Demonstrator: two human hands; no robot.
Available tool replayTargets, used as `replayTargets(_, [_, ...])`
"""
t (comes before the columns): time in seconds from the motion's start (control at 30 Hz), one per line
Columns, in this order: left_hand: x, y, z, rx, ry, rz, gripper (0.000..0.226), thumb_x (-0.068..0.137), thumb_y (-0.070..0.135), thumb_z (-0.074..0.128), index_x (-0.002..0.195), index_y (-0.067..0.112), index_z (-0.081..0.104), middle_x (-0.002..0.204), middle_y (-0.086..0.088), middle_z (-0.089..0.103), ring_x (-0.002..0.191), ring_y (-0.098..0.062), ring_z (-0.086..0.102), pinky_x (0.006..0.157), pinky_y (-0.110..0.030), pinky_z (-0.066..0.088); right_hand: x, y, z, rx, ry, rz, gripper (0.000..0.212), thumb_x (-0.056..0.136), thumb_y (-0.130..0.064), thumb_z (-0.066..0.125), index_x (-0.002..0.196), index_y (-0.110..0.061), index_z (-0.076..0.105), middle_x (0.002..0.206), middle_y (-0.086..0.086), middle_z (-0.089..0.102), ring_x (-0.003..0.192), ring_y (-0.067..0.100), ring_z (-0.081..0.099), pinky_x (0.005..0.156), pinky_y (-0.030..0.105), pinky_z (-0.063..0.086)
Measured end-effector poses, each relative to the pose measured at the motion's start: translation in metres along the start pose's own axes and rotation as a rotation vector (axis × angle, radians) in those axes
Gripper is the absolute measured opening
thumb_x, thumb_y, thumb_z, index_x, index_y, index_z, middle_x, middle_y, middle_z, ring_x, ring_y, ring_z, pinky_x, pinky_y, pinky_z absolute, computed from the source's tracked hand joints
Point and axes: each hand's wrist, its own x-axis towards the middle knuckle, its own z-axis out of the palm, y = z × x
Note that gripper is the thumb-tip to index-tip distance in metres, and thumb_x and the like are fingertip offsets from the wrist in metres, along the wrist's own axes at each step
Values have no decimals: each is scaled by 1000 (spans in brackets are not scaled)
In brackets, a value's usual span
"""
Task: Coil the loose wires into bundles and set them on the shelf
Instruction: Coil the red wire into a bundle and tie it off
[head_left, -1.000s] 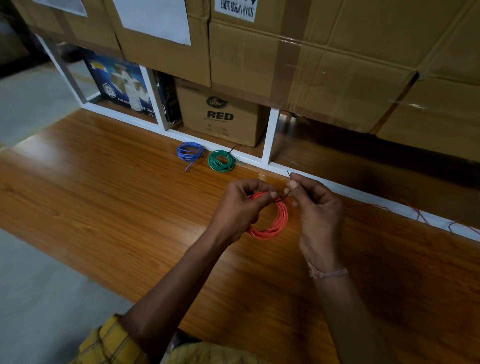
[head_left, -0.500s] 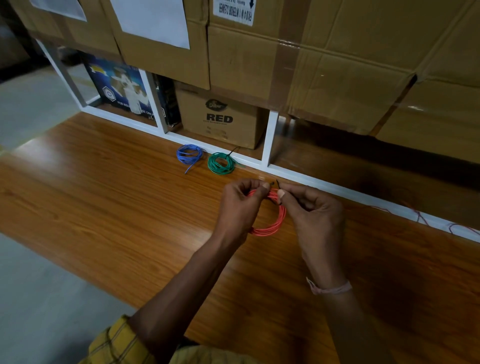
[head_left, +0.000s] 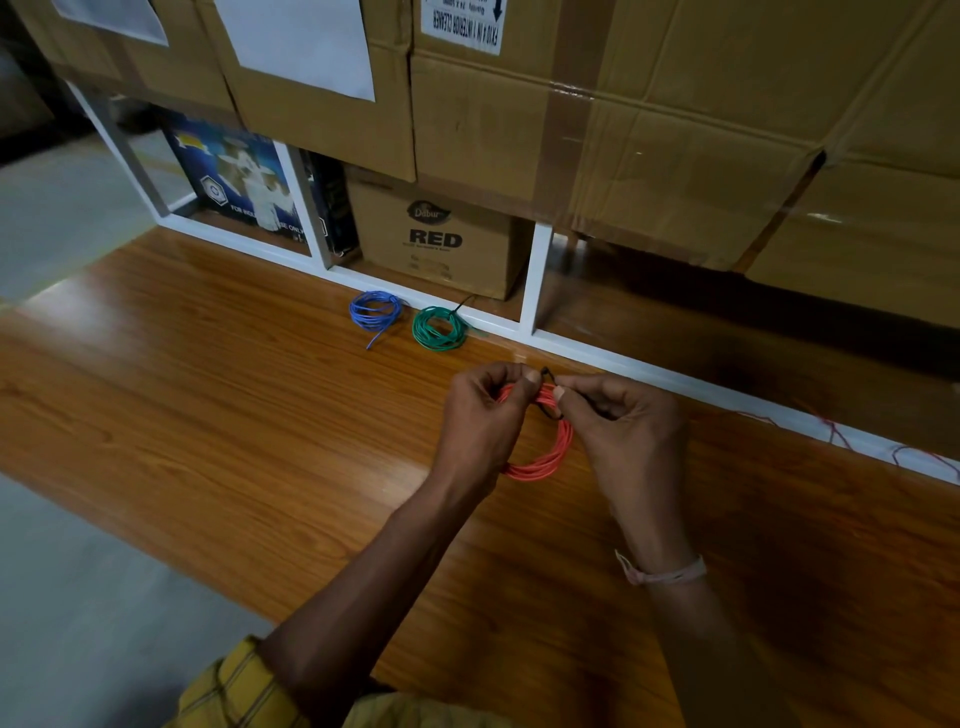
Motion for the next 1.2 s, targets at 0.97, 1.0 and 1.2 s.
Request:
replayTargets(0.97, [-4, -1, -5, 59, 14, 116, 7, 98, 13, 74, 104, 11, 77, 94, -1, 77, 94, -18, 73, 86, -38, 61, -1, 18, 2, 179, 33, 110, 13, 91, -7, 75, 102, -13, 79, 85, 0, 79, 83, 16, 76, 77, 32, 62])
replayTargets(1.0, [-5, -1, -4, 57, 15, 121, 6, 98, 13, 74, 103, 11, 77, 94, -1, 77, 94, -17, 73, 86, -38, 61, -1, 18, 2, 179, 35, 116, 13, 91, -8, 75, 101, -14, 79, 85, 0, 79, 83, 15, 76, 77, 32, 62])
replayTargets(1.2, [-5, -1, -3, 67, 22, 123, 7, 98, 16, 74, 105, 14, 77, 96, 1, 77, 95, -18, 73, 89, -49, 60, 0, 17, 1, 177, 24, 114, 13, 91, -8, 75, 101, -15, 79, 87, -2, 79, 83, 13, 75, 75, 28, 61])
